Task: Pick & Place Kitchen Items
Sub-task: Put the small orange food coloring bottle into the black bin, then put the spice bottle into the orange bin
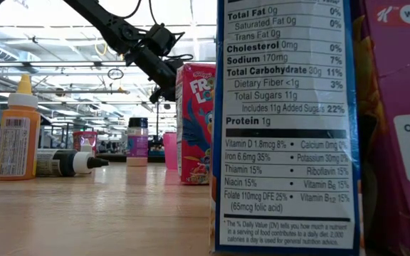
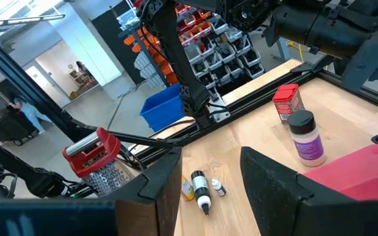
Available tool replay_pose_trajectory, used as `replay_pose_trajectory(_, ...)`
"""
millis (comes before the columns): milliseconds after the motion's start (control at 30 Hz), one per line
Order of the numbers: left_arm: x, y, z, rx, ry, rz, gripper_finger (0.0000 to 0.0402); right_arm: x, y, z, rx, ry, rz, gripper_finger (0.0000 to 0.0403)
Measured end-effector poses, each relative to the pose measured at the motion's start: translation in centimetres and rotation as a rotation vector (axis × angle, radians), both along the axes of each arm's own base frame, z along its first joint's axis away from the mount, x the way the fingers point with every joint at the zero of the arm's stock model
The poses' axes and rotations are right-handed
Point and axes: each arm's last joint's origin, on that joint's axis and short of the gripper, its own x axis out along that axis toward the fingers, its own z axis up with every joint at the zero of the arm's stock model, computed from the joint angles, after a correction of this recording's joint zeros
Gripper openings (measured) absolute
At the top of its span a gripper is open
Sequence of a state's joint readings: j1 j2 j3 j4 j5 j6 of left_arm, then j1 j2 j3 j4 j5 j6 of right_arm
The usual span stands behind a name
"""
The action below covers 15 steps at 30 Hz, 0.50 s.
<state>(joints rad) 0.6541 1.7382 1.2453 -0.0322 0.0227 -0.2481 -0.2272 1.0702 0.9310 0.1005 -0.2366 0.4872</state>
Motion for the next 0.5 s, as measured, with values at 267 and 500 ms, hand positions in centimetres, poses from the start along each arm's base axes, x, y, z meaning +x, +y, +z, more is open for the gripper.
replay_pose_trajectory(267, 0.32, -0.45, -0.03, 0.014, 0.015, 0.011, 0.0156, 0.00, 0.00, 0.00, -0.002, 0.000, 0.000, 0.0146)
replay_pose_trajectory(500, 0.62, -0.85, -0.02, 0.013, 0.013, -0.011, 0.0183, 0.00, 0.00, 0.00, -0.002, 0.000, 0.000, 0.0146)
